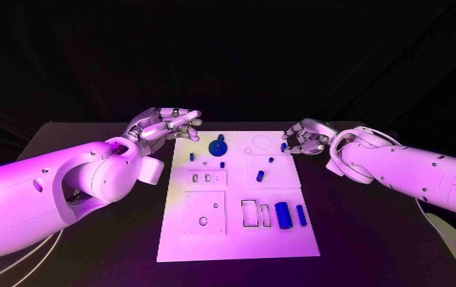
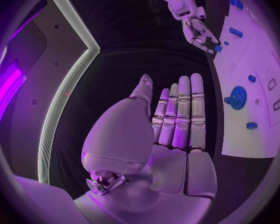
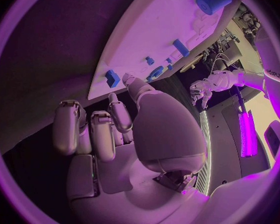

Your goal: Assemble the parts on the task board

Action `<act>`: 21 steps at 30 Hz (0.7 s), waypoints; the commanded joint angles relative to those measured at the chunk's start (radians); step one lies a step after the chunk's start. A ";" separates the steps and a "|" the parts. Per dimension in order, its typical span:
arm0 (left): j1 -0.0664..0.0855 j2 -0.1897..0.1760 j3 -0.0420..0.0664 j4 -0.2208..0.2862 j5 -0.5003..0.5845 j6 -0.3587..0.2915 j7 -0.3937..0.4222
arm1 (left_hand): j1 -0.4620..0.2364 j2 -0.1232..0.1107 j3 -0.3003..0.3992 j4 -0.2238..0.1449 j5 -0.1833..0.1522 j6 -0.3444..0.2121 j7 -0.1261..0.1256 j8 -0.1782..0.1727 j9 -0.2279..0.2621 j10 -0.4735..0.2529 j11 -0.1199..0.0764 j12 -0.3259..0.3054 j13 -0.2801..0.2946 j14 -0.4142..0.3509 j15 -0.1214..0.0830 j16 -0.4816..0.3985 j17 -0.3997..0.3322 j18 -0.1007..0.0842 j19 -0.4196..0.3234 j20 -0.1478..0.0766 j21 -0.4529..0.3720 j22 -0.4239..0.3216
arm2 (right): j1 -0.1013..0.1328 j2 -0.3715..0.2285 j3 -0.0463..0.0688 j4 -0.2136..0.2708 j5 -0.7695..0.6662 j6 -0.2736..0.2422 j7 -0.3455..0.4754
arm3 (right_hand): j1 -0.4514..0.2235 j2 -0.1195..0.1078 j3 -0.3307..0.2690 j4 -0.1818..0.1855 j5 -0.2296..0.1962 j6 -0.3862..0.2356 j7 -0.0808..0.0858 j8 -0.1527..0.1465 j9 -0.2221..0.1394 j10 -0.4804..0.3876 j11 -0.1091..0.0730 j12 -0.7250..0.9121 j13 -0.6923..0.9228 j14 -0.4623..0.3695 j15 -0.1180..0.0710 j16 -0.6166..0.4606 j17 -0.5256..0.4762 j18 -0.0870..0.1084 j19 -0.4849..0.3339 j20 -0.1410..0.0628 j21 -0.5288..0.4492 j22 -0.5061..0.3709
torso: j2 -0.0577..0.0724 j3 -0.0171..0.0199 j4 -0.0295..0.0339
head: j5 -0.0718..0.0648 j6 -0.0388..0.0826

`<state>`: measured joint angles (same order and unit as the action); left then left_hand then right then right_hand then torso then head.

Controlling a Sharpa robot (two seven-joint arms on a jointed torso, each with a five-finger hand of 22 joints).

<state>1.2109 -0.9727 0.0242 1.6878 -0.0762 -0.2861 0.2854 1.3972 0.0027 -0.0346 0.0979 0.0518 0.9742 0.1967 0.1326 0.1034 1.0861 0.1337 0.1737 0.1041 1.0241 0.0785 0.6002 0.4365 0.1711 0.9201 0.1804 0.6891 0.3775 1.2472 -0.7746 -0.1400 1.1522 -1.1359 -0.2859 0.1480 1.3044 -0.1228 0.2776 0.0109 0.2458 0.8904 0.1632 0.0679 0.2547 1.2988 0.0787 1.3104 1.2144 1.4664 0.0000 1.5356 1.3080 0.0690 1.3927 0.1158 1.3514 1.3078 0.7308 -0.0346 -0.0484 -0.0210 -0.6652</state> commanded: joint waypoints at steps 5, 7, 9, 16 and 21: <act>0.001 0.002 0.001 0.000 0.002 0.019 0.007 | 0.003 0.009 -0.001 -0.004 -0.003 0.003 0.002 -0.004 0.001 -0.005 0.005 -0.006 0.001 -0.007 0.003 -0.005 -0.002 0.009 -0.008 -0.003 -0.007 -0.001 | -0.010 0.018 0.000 -0.025 -0.017 0.004 -0.006 | 0.006 0.009 0.000 -0.002 0.008 -0.001 0.003 -0.002 0.002 0.000 0.001 0.000 0.003 0.086 0.006 -0.003 0.186 -0.003 -0.004 -0.002 -0.001 0.029 | 0.000 0.0004 -0.0002 | 0.003 -0.003; 0.001 0.002 0.001 -0.001 0.002 0.019 0.007 | 0.003 0.009 -0.001 -0.004 -0.003 0.003 0.002 -0.004 0.001 -0.005 0.005 -0.006 0.001 -0.007 0.003 -0.005 -0.002 0.009 -0.008 -0.003 -0.007 -0.001 | -0.011 0.022 0.000 -0.031 -0.018 0.004 -0.008 | 0.006 0.012 0.001 -0.001 0.010 0.002 0.003 -0.001 0.003 0.001 0.001 0.000 0.004 0.086 0.006 -0.003 0.186 -0.004 -0.003 -0.002 -0.001 0.030 | 0.000 0.0005 0.0004 | 0.001 -0.005; 0.001 0.002 0.001 -0.001 0.002 0.019 0.007 | 0.003 0.009 -0.001 -0.004 -0.003 0.003 0.002 -0.004 0.001 -0.005 0.005 -0.006 0.001 -0.007 0.003 -0.005 -0.002 0.009 -0.008 -0.003 -0.007 -0.001 | -0.012 0.023 0.000 -0.036 -0.019 0.005 -0.009 | 0.006 0.014 0.001 -0.001 0.010 0.005 0.003 0.000 0.004 0.002 0.001 0.001 0.005 0.086 0.006 -0.003 0.186 -0.004 -0.003 -0.002 -0.001 0.030 | 0.000 0.0003 0.0003 | 0.001 -0.005; 0.001 0.001 0.001 -0.001 0.002 0.019 0.006 | 0.003 0.010 -0.001 -0.004 -0.003 0.003 0.003 -0.004 0.001 -0.005 0.005 -0.006 0.001 -0.006 0.003 -0.006 -0.002 0.009 -0.008 -0.002 -0.007 -0.001 | -0.013 0.029 0.000 -0.047 -0.019 0.008 -0.011 | 0.006 0.021 0.003 -0.001 0.011 0.020 0.003 0.005 0.008 0.004 0.001 0.003 0.008 0.086 0.006 -0.003 0.186 -0.004 -0.003 -0.002 -0.001 0.031 | 0.000 0.0006 -0.0008 | 0.005 -0.007; 0.001 0.001 0.001 -0.001 0.002 0.019 0.006 | 0.003 0.010 -0.001 -0.004 -0.003 0.003 0.003 -0.004 0.001 -0.005 0.005 -0.006 0.001 -0.006 0.003 -0.006 -0.002 0.010 -0.008 -0.002 -0.007 -0.002 | -0.013 0.035 0.000 -0.052 -0.020 0.012 -0.013 | 0.006 0.028 0.005 0.000 0.011 0.036 0.002 0.010 0.011 0.007 0.000 0.005 0.012 0.086 0.006 -0.003 0.186 -0.004 -0.003 -0.002 -0.002 0.032 | 0.000 0.0011 -0.0003 | 0.005 -0.008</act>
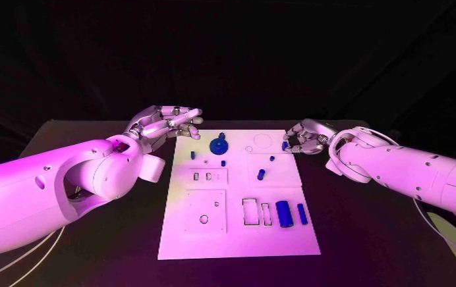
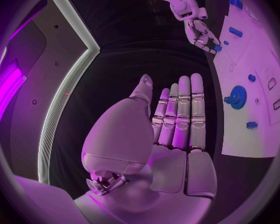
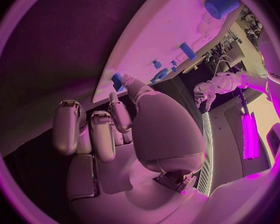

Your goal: Assemble the parts on the task board

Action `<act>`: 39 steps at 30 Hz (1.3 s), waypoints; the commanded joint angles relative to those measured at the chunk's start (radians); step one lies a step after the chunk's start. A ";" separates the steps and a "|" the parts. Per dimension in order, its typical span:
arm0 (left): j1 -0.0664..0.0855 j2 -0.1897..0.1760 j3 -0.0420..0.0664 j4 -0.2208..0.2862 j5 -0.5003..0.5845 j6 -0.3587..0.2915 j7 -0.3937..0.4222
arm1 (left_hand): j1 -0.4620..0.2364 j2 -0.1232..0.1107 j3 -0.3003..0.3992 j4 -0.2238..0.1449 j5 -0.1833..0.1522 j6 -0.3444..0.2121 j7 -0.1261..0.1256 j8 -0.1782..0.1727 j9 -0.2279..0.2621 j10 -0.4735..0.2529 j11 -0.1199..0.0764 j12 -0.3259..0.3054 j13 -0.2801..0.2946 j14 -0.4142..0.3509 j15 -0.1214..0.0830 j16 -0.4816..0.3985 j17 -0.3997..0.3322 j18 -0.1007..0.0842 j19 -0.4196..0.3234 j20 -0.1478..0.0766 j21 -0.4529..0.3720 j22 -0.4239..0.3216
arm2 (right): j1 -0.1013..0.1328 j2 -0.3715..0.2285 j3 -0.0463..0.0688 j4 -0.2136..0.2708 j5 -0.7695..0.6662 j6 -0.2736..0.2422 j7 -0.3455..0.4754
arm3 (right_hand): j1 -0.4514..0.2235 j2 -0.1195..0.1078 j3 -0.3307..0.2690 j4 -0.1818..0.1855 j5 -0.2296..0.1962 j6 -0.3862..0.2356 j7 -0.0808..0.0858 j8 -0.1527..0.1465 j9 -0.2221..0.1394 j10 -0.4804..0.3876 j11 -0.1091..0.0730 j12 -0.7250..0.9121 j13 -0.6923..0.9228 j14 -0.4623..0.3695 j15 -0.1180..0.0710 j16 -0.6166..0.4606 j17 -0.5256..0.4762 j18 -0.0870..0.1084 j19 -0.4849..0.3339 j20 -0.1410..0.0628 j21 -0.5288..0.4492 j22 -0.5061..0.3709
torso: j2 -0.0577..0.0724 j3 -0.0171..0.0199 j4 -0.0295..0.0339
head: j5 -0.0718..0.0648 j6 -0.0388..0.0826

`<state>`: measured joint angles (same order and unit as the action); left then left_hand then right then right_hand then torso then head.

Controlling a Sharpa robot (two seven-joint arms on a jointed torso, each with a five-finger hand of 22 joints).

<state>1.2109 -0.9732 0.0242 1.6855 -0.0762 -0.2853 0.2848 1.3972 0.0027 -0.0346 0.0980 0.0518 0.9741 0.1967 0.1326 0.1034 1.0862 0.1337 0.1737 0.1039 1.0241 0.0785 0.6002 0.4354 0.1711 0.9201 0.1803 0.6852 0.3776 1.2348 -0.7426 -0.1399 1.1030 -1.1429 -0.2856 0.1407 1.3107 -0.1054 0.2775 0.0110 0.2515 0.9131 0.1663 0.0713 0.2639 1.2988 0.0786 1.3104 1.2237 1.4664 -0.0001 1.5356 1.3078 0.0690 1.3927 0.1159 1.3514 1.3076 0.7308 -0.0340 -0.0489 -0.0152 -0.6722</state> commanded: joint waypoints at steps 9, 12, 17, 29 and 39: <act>0.001 0.001 0.001 0.002 0.002 0.018 0.005 | 0.003 0.010 -0.001 -0.005 -0.003 0.003 0.003 -0.004 0.001 -0.005 0.005 -0.006 0.002 -0.006 0.003 -0.006 -0.001 0.010 -0.008 -0.002 -0.004 -0.002 | -0.004 0.014 0.000 -0.017 -0.013 0.027 -0.009 | -0.002 0.018 0.008 0.000 0.008 0.050 -0.007 0.021 0.011 0.009 -0.005 0.007 0.005 0.086 0.002 -0.004 0.186 -0.003 -0.002 -0.005 -0.003 0.033 | 0.000 0.0003 0.0004 | -0.001 -0.004; 0.001 0.001 0.001 0.002 0.002 0.018 0.005 | 0.003 0.010 -0.001 -0.005 -0.003 0.003 0.003 -0.004 0.001 -0.005 0.005 -0.006 0.002 -0.006 0.003 -0.006 -0.001 0.010 -0.008 -0.002 -0.004 -0.002 | -0.006 0.017 0.000 -0.019 -0.013 0.028 -0.009 | -0.002 0.018 0.008 0.000 0.008 0.050 -0.008 0.021 0.011 0.009 -0.005 0.007 0.006 0.086 0.002 -0.004 0.186 -0.003 -0.002 -0.005 -0.003 0.033 | 0.000 0.0005 0.0006 | -0.001 -0.005; 0.001 0.001 0.001 0.002 0.002 0.018 0.004 | 0.003 0.010 -0.001 -0.005 -0.003 0.003 0.003 -0.004 0.001 -0.005 0.005 -0.006 0.002 -0.006 0.003 -0.006 -0.001 0.010 -0.008 -0.002 -0.004 -0.002 | -0.008 0.020 0.000 -0.020 -0.014 0.030 -0.010 | -0.002 0.018 0.008 0.000 0.008 0.050 -0.008 0.021 0.011 0.009 -0.005 0.007 0.006 0.086 0.002 -0.004 0.186 -0.003 -0.002 -0.005 -0.003 0.033 | 0.000 0.0004 0.0007 | -0.001 -0.006; 0.001 0.000 0.001 0.002 0.002 0.017 0.001 | 0.004 0.012 0.000 -0.005 -0.003 0.003 0.003 -0.004 0.001 -0.005 0.005 -0.006 0.002 -0.005 0.003 -0.006 -0.001 0.010 -0.008 -0.002 -0.004 -0.002 | -0.009 0.024 0.000 -0.024 -0.015 0.026 -0.013 | -0.004 0.026 0.011 0.001 0.008 0.069 -0.013 0.028 0.016 0.016 -0.010 0.012 0.013 0.086 -0.002 -0.003 0.187 -0.004 0.000 -0.007 -0.002 0.036 | 0.000 0.0008 0.0002 | 0.001 -0.008; 0.001 -0.001 0.001 0.001 0.002 0.017 0.000 | 0.004 0.013 0.000 -0.005 -0.003 0.003 0.003 -0.004 0.001 -0.005 0.006 -0.006 0.002 -0.004 0.003 -0.007 -0.001 0.010 -0.008 -0.002 -0.005 -0.003 | -0.009 0.025 0.000 -0.024 -0.001 -0.020 -0.011 | -0.002 0.070 0.024 0.006 0.013 0.133 -0.044 0.071 0.041 0.034 -0.035 0.023 0.030 0.088 -0.022 -0.001 0.192 -0.007 0.010 -0.023 0.008 0.050 | 0.000 0.0011 0.0003 | 0.001 -0.009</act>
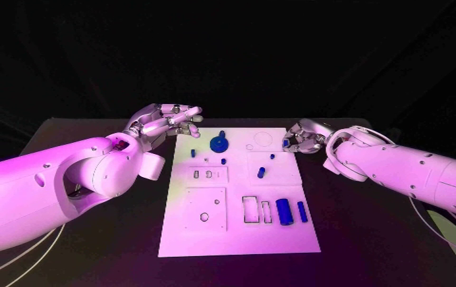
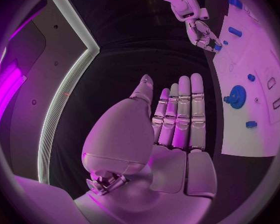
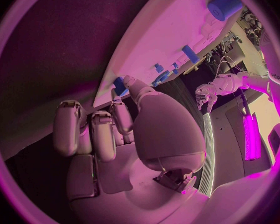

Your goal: Assemble the parts on the task board

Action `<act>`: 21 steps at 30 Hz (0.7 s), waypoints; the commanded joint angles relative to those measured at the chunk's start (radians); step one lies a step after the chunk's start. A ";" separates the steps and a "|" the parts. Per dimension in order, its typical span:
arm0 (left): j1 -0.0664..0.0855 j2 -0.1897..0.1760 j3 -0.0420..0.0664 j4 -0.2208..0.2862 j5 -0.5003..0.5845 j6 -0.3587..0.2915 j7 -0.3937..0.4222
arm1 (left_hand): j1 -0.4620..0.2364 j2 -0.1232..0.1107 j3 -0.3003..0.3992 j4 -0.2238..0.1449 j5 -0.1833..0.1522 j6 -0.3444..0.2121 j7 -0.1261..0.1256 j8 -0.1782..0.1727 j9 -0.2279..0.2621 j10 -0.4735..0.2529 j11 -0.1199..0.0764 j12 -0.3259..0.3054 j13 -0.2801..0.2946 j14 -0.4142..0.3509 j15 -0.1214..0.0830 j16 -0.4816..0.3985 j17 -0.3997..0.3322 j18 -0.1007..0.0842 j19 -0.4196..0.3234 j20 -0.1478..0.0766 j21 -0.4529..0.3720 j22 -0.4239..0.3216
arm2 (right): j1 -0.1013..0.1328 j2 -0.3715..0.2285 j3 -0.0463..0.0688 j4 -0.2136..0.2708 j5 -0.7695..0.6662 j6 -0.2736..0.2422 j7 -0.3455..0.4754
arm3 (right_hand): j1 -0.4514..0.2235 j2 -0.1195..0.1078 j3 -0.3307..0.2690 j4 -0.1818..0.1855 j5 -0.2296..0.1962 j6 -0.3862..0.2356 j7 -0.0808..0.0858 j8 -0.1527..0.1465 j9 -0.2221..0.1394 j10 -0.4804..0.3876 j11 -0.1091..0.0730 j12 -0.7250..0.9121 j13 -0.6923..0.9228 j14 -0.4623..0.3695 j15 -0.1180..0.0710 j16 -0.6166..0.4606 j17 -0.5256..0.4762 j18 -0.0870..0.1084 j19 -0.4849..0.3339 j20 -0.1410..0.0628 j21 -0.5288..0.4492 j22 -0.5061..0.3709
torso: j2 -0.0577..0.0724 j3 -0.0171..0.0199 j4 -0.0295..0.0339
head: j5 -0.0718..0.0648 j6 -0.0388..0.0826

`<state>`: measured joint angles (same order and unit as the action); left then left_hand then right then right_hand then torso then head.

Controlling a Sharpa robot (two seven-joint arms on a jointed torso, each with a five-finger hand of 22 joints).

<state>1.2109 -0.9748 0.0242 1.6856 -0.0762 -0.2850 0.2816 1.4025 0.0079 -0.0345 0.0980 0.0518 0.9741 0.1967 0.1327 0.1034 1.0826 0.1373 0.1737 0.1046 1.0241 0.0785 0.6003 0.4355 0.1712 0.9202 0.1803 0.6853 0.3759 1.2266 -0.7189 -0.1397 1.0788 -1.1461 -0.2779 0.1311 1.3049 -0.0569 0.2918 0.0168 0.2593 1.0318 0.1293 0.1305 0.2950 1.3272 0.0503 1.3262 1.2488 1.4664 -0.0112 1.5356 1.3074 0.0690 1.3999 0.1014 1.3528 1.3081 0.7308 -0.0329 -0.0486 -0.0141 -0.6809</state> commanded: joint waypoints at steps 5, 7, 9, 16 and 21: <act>0.001 0.002 0.001 0.000 0.002 0.017 0.002 | -0.001 0.009 0.000 -0.005 -0.003 0.003 0.003 -0.004 0.001 -0.002 0.002 -0.006 0.001 -0.003 0.003 -0.007 -0.002 0.010 -0.008 -0.002 -0.005 -0.001 | -0.001 -0.001 0.000 0.003 0.030 -0.063 -0.010 | 0.004 0.036 0.014 0.002 0.003 0.018 -0.013 0.020 0.017 0.016 -0.013 0.014 0.015 0.089 -0.017 0.001 0.196 -0.010 0.012 -0.015 0.016 0.061 | 0.000 0.0001 0.0013 | -0.002 0.000; 0.001 0.003 0.001 -0.001 0.002 0.017 0.002 | 0.000 0.009 0.000 -0.006 -0.003 0.003 0.003 -0.004 0.001 -0.002 0.002 -0.006 0.001 -0.003 0.003 -0.007 -0.002 0.010 -0.008 -0.002 -0.005 -0.001 | 0.000 -0.002 0.000 0.006 0.037 -0.075 -0.015 | 0.005 0.038 0.015 0.001 0.003 0.019 -0.014 0.022 0.018 0.018 -0.014 0.015 0.017 0.089 -0.018 0.001 0.196 -0.010 0.013 -0.016 0.018 0.062 | 0.000 0.0001 0.0009 | -0.001 0.000; 0.001 0.003 0.001 -0.001 0.002 0.017 0.002 | 0.000 0.009 0.000 -0.006 -0.003 0.003 0.003 -0.004 0.001 -0.002 0.002 -0.006 0.001 -0.003 0.002 -0.007 -0.002 0.010 -0.008 -0.002 -0.005 -0.001 | 0.001 -0.005 0.001 0.014 0.041 -0.083 -0.022 | 0.006 0.039 0.015 0.000 0.003 0.019 -0.015 0.023 0.019 0.019 -0.015 0.015 0.017 0.089 -0.018 0.001 0.196 -0.010 0.014 -0.017 0.018 0.063 | -0.001 -0.0003 0.0003 | 0.000 0.001; 0.001 0.002 0.001 -0.003 0.002 0.016 0.002 | 0.000 0.009 0.000 -0.006 -0.003 0.003 0.003 -0.004 0.001 -0.002 0.002 -0.006 0.001 -0.003 0.002 -0.007 -0.002 0.010 -0.008 -0.002 -0.005 -0.001 | 0.027 -0.031 0.007 0.108 0.037 -0.109 -0.082 | -0.005 0.030 0.010 0.001 0.029 0.009 -0.013 0.021 0.022 0.019 -0.014 0.013 0.016 0.089 -0.019 0.001 0.195 -0.011 0.016 -0.020 0.019 0.065 | -0.003 -0.0015 -0.0015 | 0.006 0.002; 0.001 0.005 0.001 -0.009 0.002 0.017 0.001 | 0.000 0.009 0.000 -0.006 -0.003 0.003 0.003 -0.004 0.001 -0.002 0.002 -0.006 0.001 -0.003 0.002 -0.007 -0.002 0.010 -0.008 -0.002 -0.005 -0.001 | 0.051 -0.038 0.009 0.223 -0.004 -0.117 -0.157 | -0.010 0.027 0.008 0.003 0.039 0.006 -0.012 0.021 0.023 0.020 -0.014 0.012 0.016 0.089 -0.020 0.001 0.197 -0.012 0.018 -0.021 0.022 0.069 | -0.007 -0.0032 -0.0015 | 0.018 -0.004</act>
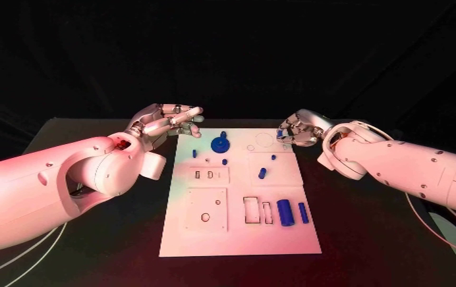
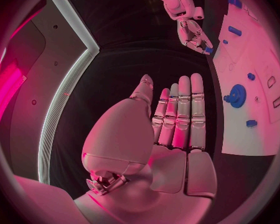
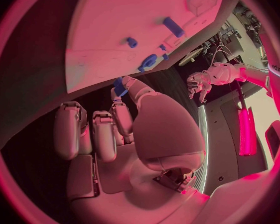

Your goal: Assemble the parts on the task board

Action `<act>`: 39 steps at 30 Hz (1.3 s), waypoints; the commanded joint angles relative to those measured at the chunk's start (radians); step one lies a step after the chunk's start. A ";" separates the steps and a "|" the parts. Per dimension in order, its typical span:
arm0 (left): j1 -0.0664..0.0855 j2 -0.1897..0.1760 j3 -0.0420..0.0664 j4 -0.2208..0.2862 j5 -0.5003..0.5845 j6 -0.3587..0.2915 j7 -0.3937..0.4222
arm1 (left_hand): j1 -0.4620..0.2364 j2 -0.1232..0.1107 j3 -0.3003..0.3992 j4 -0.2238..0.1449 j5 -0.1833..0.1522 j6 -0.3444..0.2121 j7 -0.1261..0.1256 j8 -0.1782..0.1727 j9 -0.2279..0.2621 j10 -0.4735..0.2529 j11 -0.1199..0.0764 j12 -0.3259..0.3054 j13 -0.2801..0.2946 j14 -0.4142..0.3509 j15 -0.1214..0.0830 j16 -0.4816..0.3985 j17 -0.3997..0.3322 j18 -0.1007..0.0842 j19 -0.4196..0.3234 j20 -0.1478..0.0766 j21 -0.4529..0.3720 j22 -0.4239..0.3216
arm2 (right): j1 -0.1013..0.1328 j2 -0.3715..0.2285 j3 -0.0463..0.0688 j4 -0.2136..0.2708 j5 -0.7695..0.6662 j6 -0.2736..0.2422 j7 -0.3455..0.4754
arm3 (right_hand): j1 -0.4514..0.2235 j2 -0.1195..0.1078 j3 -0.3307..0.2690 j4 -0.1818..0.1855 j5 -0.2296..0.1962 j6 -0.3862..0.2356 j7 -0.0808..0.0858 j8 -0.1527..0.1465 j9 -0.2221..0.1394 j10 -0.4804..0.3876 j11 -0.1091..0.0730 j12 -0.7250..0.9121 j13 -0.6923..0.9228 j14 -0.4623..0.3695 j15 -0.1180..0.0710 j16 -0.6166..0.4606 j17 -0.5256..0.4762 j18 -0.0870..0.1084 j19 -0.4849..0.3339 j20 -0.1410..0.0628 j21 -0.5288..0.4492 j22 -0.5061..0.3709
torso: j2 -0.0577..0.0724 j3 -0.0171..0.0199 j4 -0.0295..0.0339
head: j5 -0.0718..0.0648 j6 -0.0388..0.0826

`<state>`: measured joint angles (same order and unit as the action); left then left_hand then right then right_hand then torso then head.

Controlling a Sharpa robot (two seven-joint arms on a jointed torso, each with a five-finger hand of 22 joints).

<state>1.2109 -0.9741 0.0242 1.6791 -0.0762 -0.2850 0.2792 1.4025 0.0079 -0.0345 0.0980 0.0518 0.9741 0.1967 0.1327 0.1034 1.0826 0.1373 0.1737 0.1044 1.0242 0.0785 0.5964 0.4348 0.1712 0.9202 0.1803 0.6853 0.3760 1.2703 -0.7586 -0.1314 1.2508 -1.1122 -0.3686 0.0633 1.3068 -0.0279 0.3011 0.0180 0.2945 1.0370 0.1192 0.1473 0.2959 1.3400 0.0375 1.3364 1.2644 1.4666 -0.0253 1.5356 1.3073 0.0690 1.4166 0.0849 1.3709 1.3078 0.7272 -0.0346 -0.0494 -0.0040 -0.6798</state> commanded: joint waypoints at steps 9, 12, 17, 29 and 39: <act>0.001 0.015 0.001 -0.017 0.004 0.019 0.002 | 0.000 0.009 0.000 -0.006 -0.003 0.003 0.003 -0.005 0.001 -0.002 0.002 -0.006 0.001 -0.003 0.003 -0.004 -0.001 0.011 -0.008 -0.002 -0.005 -0.002 | 0.015 0.060 -0.006 0.199 -0.163 -0.029 -0.240 | -0.011 0.000 0.000 0.001 0.008 0.000 -0.003 0.004 0.023 0.008 -0.001 0.002 0.001 0.089 -0.006 0.002 0.198 -0.013 0.005 -0.005 0.008 0.073 | -0.007 -0.0022 0.0052 | 0.018 -0.015; 0.001 0.017 0.000 -0.019 0.005 0.020 0.002 | 0.000 0.009 0.000 -0.006 -0.003 0.003 0.003 -0.005 0.001 -0.002 0.002 -0.006 0.001 -0.003 0.003 -0.004 -0.001 0.011 -0.008 -0.002 -0.005 -0.002 | 0.006 0.091 -0.011 0.223 -0.215 -0.029 -0.274 | -0.014 -0.001 -0.001 0.002 0.009 -0.001 -0.002 0.004 0.024 0.008 -0.001 0.002 0.001 0.090 -0.006 0.003 0.200 -0.013 0.006 -0.005 0.009 0.074 | -0.007 -0.0019 0.0044 | 0.023 -0.016; 0.001 0.021 0.000 -0.021 0.006 0.020 0.002 | 0.000 0.009 0.000 -0.006 -0.003 0.003 0.003 -0.005 0.001 -0.002 0.002 -0.006 0.001 -0.002 0.003 -0.004 -0.002 0.011 -0.008 -0.002 -0.005 -0.002 | -0.018 0.138 -0.016 0.238 -0.270 -0.023 -0.303 | -0.019 -0.003 -0.002 0.005 0.012 -0.004 -0.001 0.003 0.024 0.007 0.000 0.000 -0.001 0.089 -0.005 0.001 0.197 -0.013 0.004 -0.005 0.006 0.072 | -0.007 -0.0025 0.0034 | 0.030 -0.020; 0.001 0.024 0.000 -0.023 0.006 0.019 0.001 | 0.000 0.009 0.000 -0.006 -0.003 0.003 0.003 -0.005 0.001 -0.002 0.002 -0.006 0.001 -0.002 0.003 -0.004 -0.002 0.011 -0.008 -0.002 -0.005 -0.002 | -0.064 0.215 -0.025 0.212 -0.337 -0.005 -0.329 | -0.027 -0.007 -0.005 0.009 0.012 -0.010 0.001 0.000 0.024 0.006 0.001 -0.002 -0.002 0.089 -0.004 0.001 0.196 -0.012 0.003 -0.005 0.004 0.071 | -0.005 -0.0011 0.0024 | 0.036 -0.025; 0.001 0.026 0.000 -0.025 0.006 0.022 0.001 | 0.000 0.009 0.000 -0.006 -0.003 0.003 0.003 -0.005 0.001 -0.002 0.002 -0.006 0.001 -0.002 0.003 -0.004 -0.002 0.011 -0.008 -0.002 -0.005 -0.002 | -0.074 0.248 -0.026 0.198 -0.373 -0.012 -0.357 | -0.031 -0.008 -0.006 0.011 0.012 -0.010 0.001 0.000 0.024 0.008 0.002 -0.001 0.000 0.089 -0.004 0.001 0.197 -0.012 0.003 -0.004 0.004 0.071 | -0.005 -0.0016 0.0044 | 0.034 -0.030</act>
<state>1.2110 -0.9502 0.0239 1.6538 -0.0743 -0.2829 0.2758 1.4025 0.0079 -0.0345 0.0980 0.0518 0.9741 0.1967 0.1328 0.1034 1.0826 0.1373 0.1737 0.1042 1.0242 0.0785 0.5964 0.4349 0.1712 0.9202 0.1803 0.6854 0.3751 1.1977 -0.5127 -0.1570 1.4511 -1.4405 -0.3872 -0.2665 1.2852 -0.0389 0.2951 0.0236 0.3000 1.0270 0.1230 0.1483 0.2965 1.3399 0.0375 1.3364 1.2625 1.4665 -0.0251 1.5356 1.3078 0.0691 1.4199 0.0817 1.3763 1.3074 0.7218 -0.0359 -0.0459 0.0314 -0.7085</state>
